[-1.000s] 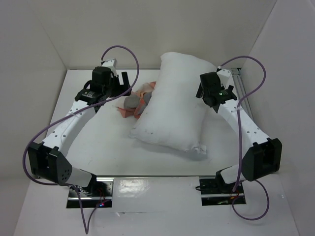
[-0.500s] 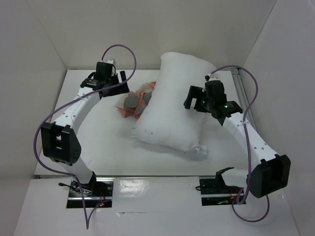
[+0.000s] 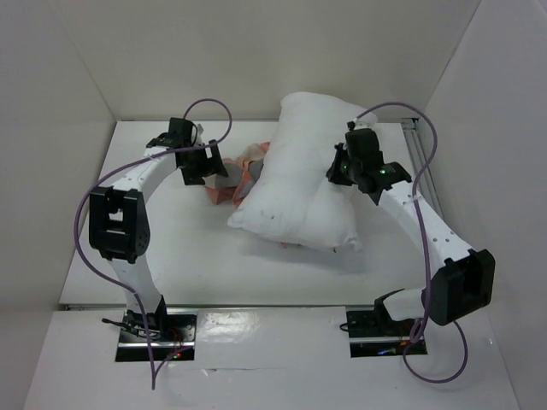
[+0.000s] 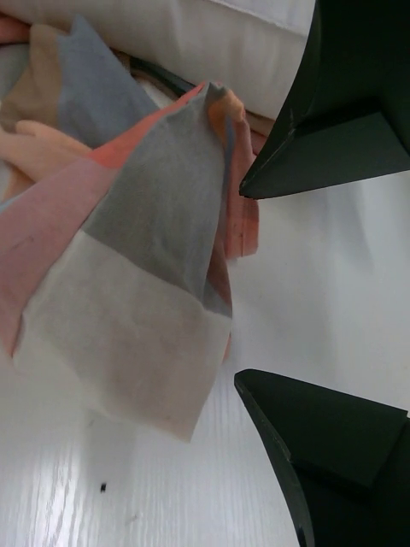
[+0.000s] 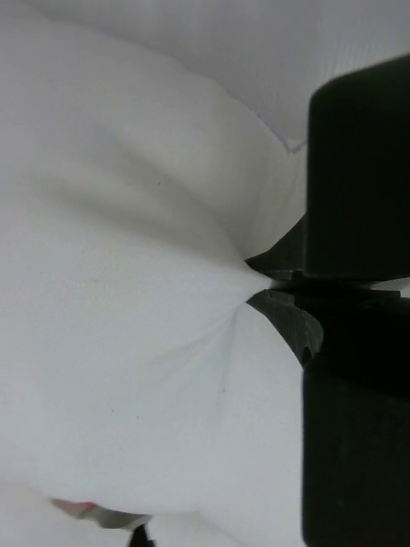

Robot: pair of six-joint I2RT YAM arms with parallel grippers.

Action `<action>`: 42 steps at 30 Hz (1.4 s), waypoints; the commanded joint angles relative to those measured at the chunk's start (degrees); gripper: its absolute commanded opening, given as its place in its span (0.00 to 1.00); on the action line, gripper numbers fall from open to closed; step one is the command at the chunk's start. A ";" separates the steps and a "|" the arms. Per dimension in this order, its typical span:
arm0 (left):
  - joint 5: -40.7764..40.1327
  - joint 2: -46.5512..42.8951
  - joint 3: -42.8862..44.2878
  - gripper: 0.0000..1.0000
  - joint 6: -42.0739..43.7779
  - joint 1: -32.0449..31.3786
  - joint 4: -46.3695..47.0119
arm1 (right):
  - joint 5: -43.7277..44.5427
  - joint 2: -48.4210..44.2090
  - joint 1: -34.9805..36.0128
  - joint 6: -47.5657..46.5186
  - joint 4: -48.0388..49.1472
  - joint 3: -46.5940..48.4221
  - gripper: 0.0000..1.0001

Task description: Put the pillow into the pillowcase

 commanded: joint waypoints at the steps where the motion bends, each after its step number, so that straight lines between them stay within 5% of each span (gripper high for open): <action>1: 4.85 -0.28 0.35 0.94 0.39 -1.03 1.82 | 17.39 -4.30 0.07 -2.49 -2.37 9.80 0.00; 8: 1.69 3.22 1.66 0.94 -0.22 -2.26 1.82 | 38.94 -7.12 0.07 -3.82 -9.50 16.23 0.00; 13: 5.10 5.26 2.82 0.83 -3.04 -1.12 4.88 | 41.35 -4.40 -0.46 -0.39 -14.67 14.13 0.00; 14: 5.11 5.26 2.82 0.80 -3.82 -1.12 5.59 | 40.83 -3.69 -0.46 -0.39 -15.47 14.12 0.10; 15: 5.89 6.13 3.95 0.73 -3.83 -1.12 5.60 | 40.04 -2.90 -0.98 1.35 -16.35 13.43 0.30; 16: 6.42 6.92 5.00 0.65 -3.83 -1.12 5.60 | 39.16 -2.29 -0.98 1.37 -17.06 13.42 0.81; 17: 7.04 9.02 6.32 0.53 -3.83 -1.12 5.60 | 38.37 -1.76 -0.98 2.07 -17.06 13.42 0.99; 18: 8.26 10.08 9.12 0.33 -2.96 -1.12 5.08 | 36.71 -1.75 -0.98 2.07 -17.06 13.42 0.99; 19: 8.27 11.14 10.80 0.00 -2.95 -0.34 4.20 | 35.73 -2.28 -0.98 2.07 -16.11 13.42 0.99; 28: 3.19 -3.52 11.33 0.00 -3.92 9.07 2.18 | 11.84 -1.33 2.43 -7.76 -8.09 15.69 0.99; 31: 2.91 -6.95 13.27 0.00 -1.21 9.07 -0.19 | 16.00 4.65 7.78 -7.78 -9.94 17.64 0.99; 32: 4.04 -8.26 13.27 0.03 0.02 8.46 -0.20 | 17.08 5.45 9.02 -7.77 -9.94 17.64 0.99; 33: 5.27 -8.28 13.27 0.23 1.25 6.72 -0.72 | 17.96 6.06 9.82 -7.77 -9.94 17.64 0.99; 34: 6.07 -8.28 13.27 0.65 3.27 5.31 -1.34 | 18.58 6.59 10.44 -6.99 -9.25 17.64 0.99; 35: 5.55 -8.28 13.80 0.77 4.16 3.73 -3.52 | 18.06 6.60 10.44 -6.98 -8.46 16.16 0.99; 38: -3.36 -4.68 14.42 0.96 4.96 -4.62 -5.30 | 18.06 6.07 10.44 -6.45 -6.43 15.09 0.99; 42: -7.36 -1.43 13.89 0.99 3.73 -10.78 -5.83 | 18.75 5.54 10.44 -6.45 -7.83 15.09 0.99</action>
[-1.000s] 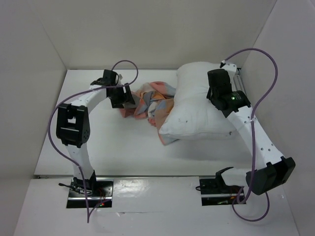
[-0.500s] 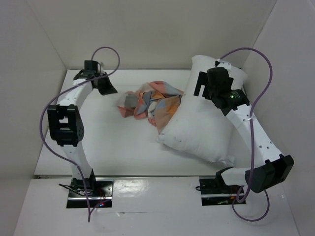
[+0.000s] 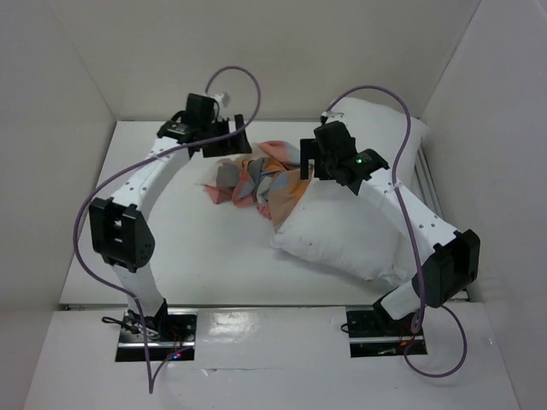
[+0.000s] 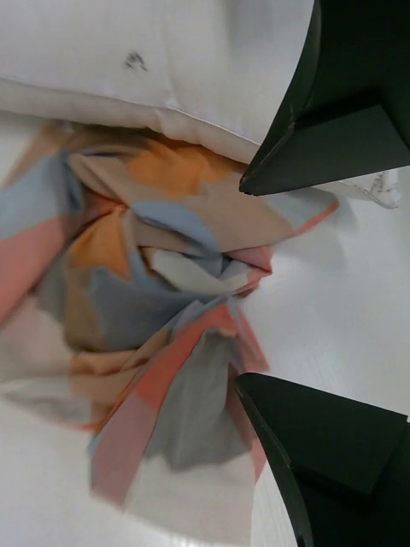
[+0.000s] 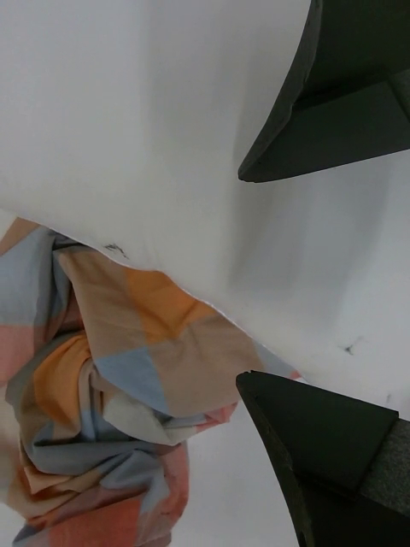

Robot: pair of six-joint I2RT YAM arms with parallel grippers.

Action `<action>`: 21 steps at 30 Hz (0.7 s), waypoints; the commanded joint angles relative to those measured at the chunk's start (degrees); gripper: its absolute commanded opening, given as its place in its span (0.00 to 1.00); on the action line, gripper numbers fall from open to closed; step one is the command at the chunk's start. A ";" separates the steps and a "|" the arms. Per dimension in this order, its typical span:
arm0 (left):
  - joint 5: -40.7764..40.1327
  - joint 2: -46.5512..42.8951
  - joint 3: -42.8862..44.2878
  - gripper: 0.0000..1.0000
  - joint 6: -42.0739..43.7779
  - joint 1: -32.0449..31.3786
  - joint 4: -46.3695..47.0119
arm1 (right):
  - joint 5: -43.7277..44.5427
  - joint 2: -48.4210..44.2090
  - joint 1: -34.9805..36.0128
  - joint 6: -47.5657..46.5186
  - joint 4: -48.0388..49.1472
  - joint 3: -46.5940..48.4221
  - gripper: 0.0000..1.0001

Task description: Put the pillow into the pillowcase

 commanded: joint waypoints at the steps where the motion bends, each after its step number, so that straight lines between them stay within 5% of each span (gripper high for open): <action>1: -5.77 3.65 -0.56 0.99 0.64 -2.68 -3.49 | 1.36 -2.83 -0.20 -0.09 1.83 0.49 0.99; 10: -12.98 13.14 2.96 0.87 -1.20 -6.11 -5.07 | 3.21 -7.14 -0.20 0.96 1.30 -2.15 0.99; 13: -11.59 13.67 2.96 0.64 -1.99 -5.42 -5.07 | 2.68 -7.66 -0.20 0.96 1.30 -2.67 0.99; 14: -10.71 13.67 2.96 0.46 -1.99 -5.41 -5.07 | 2.68 -7.67 -0.20 0.96 1.30 -2.68 0.99; 15: -9.13 13.67 3.57 0.00 -1.99 -4.36 -5.07 | 3.20 -8.19 -0.20 0.96 1.30 -2.68 0.99; 21: 1.32 0.69 -1.06 0.00 -3.57 11.53 -2.88 | 1.72 -8.19 -0.20 0.35 1.30 -1.97 0.99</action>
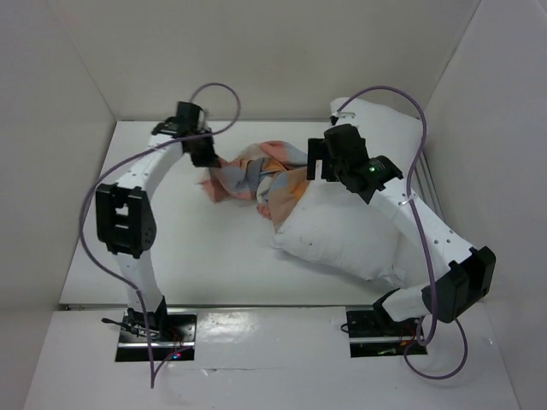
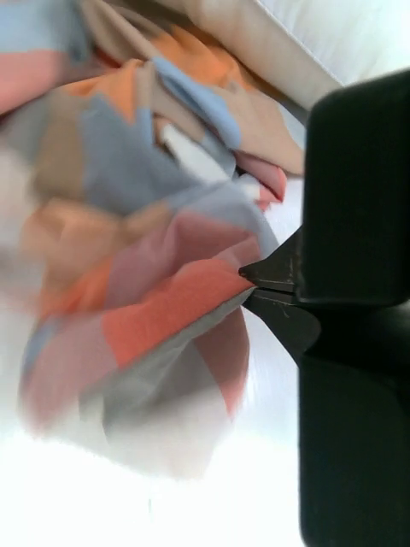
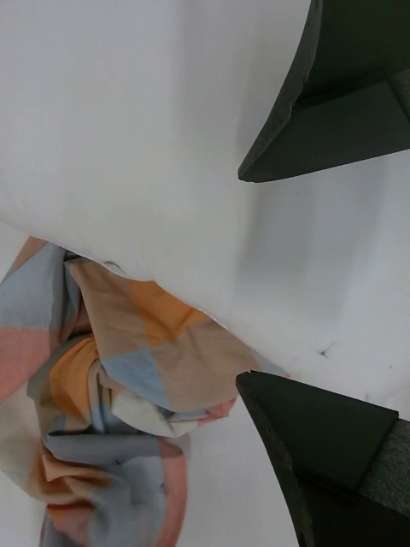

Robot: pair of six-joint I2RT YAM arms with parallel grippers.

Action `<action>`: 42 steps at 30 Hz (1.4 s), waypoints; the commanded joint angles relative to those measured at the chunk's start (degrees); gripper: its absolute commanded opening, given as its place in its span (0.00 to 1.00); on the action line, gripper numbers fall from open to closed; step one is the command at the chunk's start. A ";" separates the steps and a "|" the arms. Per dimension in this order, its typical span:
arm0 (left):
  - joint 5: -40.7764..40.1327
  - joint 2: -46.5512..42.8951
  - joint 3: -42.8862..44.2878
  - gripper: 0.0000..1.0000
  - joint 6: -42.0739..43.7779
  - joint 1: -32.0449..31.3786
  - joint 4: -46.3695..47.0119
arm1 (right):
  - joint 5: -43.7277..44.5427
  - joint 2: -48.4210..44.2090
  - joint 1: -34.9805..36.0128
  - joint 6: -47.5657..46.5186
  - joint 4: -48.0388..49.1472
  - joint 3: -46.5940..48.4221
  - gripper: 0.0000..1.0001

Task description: Put the pillow into the pillowcase

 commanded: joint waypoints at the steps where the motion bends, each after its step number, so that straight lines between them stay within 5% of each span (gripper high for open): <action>1: 7.75 -14.16 -1.87 0.00 -2.24 12.24 3.26 | -1.82 -1.31 -0.14 -0.85 1.97 1.09 0.99; 3: 10.40 -16.56 -1.88 0.00 -2.24 17.51 3.27 | -5.07 0.17 -0.14 -1.39 4.34 1.61 0.99; 9: 10.77 -19.90 -2.66 0.00 -2.15 19.82 2.04 | -15.10 14.20 5.57 -3.06 8.83 6.36 0.99; 14: 9.54 -21.76 -1.71 0.00 -2.86 22.54 3.36 | -6.52 25.05 6.29 1.06 6.64 6.72 0.98; 17: 10.24 -21.76 2.32 0.00 -2.86 25.00 1.26 | 0.94 22.62 3.66 5.62 4.80 0.68 0.83; 26: 15.42 -21.85 5.95 0.00 -2.86 27.65 0.64 | 5.30 11.28 -4.18 7.32 3.99 -4.54 0.82; 31: 17.36 -23.87 4.63 0.00 -3.39 27.65 1.17 | -11.22 7.57 7.31 4.16 20.75 -6.36 1.00; 34: 18.50 -26.06 5.24 0.00 -2.86 27.65 0.64 | -15.71 10.54 13.72 1.71 30.80 -6.04 1.00; 42: 15.35 -31.24 9.11 0.00 -1.10 27.65 -2.87 | -11.15 33.38 17.01 5.37 19.40 14.08 1.00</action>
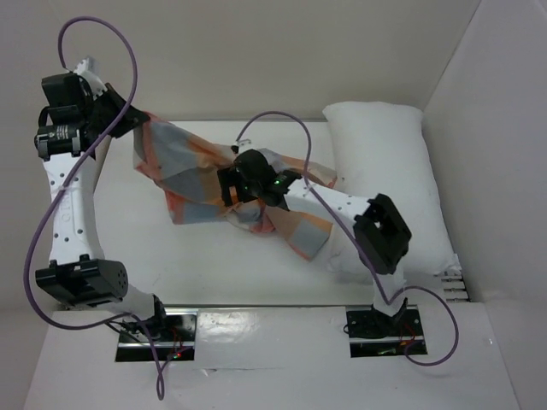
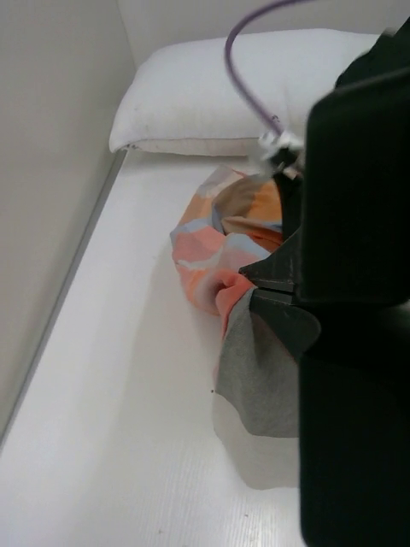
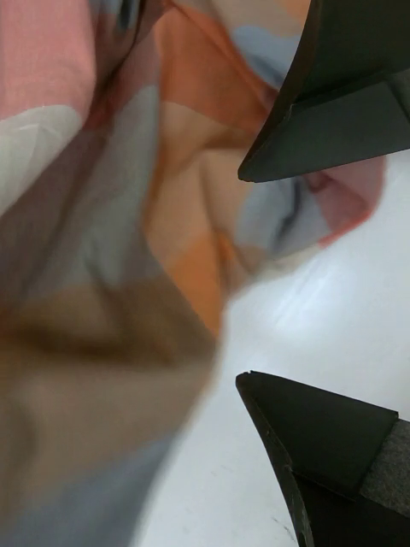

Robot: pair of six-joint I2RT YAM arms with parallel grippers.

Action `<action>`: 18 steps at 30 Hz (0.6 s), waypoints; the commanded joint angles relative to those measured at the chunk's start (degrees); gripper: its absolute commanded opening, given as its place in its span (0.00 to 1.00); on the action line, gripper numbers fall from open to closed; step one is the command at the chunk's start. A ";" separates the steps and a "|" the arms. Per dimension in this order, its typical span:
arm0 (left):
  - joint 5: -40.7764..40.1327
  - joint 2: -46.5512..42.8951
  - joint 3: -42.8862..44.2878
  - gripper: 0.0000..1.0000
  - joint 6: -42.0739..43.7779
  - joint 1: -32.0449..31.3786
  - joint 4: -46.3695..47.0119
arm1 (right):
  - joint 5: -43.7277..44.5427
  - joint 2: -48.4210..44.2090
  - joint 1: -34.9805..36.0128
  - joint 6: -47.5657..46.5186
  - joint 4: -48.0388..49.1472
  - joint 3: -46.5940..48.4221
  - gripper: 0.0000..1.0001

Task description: Put the pillow into the pillowcase

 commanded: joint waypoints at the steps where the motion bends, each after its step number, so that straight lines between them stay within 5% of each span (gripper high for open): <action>1: -1.66 -4.13 4.97 0.00 1.98 0.11 -0.62 | 2.31 5.95 -2.01 3.04 -5.90 8.43 1.00; 7: -4.13 -4.92 9.11 0.00 1.98 0.64 -2.65 | 22.87 13.60 -2.62 4.71 -21.79 15.48 1.00; 10: -4.13 -5.53 9.12 0.00 1.46 0.64 -2.65 | 19.91 13.61 -5.61 7.00 -20.44 11.54 1.00; 12: -4.13 -6.14 9.12 0.00 1.46 1.16 -2.65 | 10.44 12.30 -7.63 5.34 -15.26 7.41 0.97; 16: -4.83 -7.37 9.12 0.00 1.46 1.16 -2.65 | 2.49 11.77 -9.05 4.54 -7.94 4.48 0.15; 17: -5.70 -7.38 9.64 0.00 1.46 1.16 -2.65 | 3.01 11.77 -9.05 4.54 -8.72 6.06 0.00; 18: -6.32 -8.07 9.65 0.00 1.46 1.68 -3.35 | 3.72 12.37 -9.05 3.84 -8.73 7.90 0.00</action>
